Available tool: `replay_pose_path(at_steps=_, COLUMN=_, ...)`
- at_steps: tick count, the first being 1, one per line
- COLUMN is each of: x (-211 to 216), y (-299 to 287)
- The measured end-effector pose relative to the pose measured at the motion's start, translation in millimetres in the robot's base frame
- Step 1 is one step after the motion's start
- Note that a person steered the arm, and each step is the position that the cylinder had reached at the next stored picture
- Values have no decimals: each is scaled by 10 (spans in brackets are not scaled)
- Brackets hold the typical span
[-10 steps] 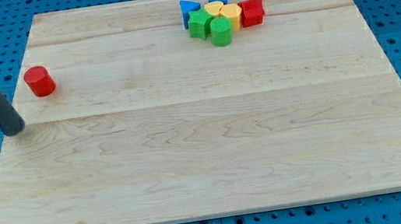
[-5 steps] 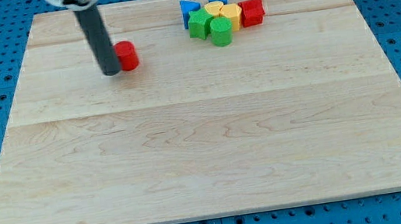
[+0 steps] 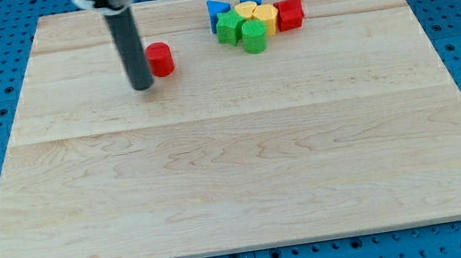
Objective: Push the red circle into the group of blocks
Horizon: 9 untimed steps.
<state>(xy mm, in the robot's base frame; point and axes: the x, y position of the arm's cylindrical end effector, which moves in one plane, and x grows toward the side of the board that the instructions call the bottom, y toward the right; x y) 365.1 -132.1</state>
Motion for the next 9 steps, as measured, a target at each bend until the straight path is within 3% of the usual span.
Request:
replay_pose_path(at_steps=2, x=-606, y=677)
replay_pose_path(at_steps=5, x=-689, y=392)
replay_pose_path(at_steps=7, x=-912, y=1017)
replay_pose_path(at_steps=9, x=-889, y=982)
